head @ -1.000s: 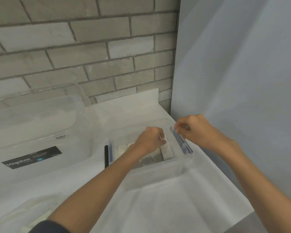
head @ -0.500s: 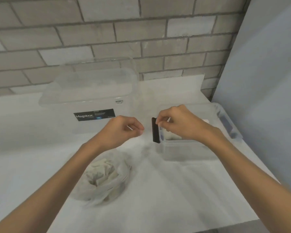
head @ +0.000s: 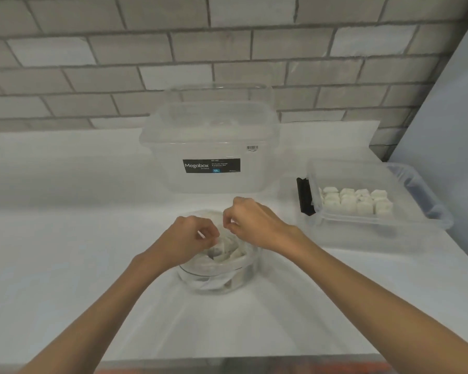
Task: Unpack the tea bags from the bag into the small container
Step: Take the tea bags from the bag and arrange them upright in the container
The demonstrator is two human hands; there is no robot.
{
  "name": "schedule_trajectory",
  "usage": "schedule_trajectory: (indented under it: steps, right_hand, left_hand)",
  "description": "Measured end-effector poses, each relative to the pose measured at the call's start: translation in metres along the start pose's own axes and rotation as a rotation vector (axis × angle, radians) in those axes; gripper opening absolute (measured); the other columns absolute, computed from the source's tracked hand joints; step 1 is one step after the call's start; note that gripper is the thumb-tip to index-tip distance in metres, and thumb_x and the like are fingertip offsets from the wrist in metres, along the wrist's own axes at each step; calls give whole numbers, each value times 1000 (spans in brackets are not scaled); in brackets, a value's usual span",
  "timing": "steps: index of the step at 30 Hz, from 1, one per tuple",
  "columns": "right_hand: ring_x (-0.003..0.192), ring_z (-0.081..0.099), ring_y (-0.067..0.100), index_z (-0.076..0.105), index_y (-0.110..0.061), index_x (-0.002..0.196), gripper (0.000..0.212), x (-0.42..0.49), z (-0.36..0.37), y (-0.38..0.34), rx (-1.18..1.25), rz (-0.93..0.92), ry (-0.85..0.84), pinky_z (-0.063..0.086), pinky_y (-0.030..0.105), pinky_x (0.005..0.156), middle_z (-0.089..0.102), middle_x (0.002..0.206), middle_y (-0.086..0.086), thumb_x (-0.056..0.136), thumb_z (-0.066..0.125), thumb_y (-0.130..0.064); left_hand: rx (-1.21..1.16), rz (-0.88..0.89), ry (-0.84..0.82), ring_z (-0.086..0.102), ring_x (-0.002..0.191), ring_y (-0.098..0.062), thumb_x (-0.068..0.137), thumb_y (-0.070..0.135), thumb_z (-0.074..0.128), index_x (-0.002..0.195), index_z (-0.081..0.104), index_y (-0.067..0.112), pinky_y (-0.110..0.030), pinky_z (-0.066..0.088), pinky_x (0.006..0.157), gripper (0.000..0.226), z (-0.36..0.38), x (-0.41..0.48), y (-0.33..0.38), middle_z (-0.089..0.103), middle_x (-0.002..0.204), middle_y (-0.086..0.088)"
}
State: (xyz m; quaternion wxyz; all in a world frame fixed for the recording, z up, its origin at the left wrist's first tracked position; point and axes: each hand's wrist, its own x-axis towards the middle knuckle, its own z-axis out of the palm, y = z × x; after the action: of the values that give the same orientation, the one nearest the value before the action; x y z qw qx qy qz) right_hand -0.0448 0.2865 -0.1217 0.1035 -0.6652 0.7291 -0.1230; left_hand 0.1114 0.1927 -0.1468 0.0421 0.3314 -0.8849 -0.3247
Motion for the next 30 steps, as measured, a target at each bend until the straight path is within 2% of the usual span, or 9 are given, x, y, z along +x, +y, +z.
schedule_trajectory:
  steps: [2,5,9,12,16,18,20,25,30]
  right_hand:
    - [98,47,28,67,-8,105,22,-1,11,-6,-113,-27,30,35,32,65,48,105,9,89,52,-1]
    - [104,44,32,63,-5,107,22,-2,24,-14,-82,-23,54,31,35,71,46,116,16,89,49,-1]
    - [98,45,30,62,-4,105,23,-6,27,-19,-81,-8,80,43,36,71,43,109,12,86,51,1]
    - [94,45,26,61,-6,104,22,-9,26,-19,-33,20,116,37,30,64,38,104,7,86,51,1]
    - [78,40,16,63,-8,107,21,-13,21,-16,27,50,186,37,25,66,40,109,6,92,50,-4]
    - [74,45,14,65,-10,108,21,-16,18,-14,96,89,236,42,24,70,44,107,4,93,50,-6]
    - [74,51,13,66,-11,108,22,-17,18,-14,199,160,263,46,24,76,51,97,1,93,51,-7]
    - [57,61,2,65,-11,109,20,-21,23,-23,619,368,244,46,12,57,66,77,-1,92,57,-18]
    - [70,69,13,69,-10,97,13,-22,29,-34,939,393,234,58,32,65,70,81,6,87,67,-17]
  left_hand:
    - [59,-7,-32,66,81,-4,85,24,68,86,69,29,-29,53,81,6,4,-2,-6,70,88,15]
    - [161,-46,-85,64,84,-5,86,36,64,86,71,28,-28,52,77,10,12,-7,-7,70,86,15]
    - [284,-33,-89,64,90,-7,88,45,61,96,71,27,-28,51,77,22,24,-9,-1,70,93,14]
    - [262,-32,-41,64,90,-10,89,34,58,91,71,27,-28,50,75,15,27,-10,0,71,92,12]
    - [-20,-50,103,63,80,-5,87,23,62,76,69,28,-22,47,71,14,20,-13,-13,70,78,13]
    - [-198,-37,210,65,72,-5,87,20,67,76,69,23,-15,44,68,12,13,-18,-19,70,74,10]
    - [-413,-49,281,68,71,-12,88,19,68,81,69,17,-18,47,68,7,9,-23,-22,72,71,2]
    - [-855,-35,283,72,82,-22,90,7,64,93,62,3,-25,55,77,5,13,-35,-19,71,77,-11]
    - [-1038,5,263,73,88,-22,89,3,65,92,60,2,-21,56,75,6,22,-42,-8,70,81,-13]
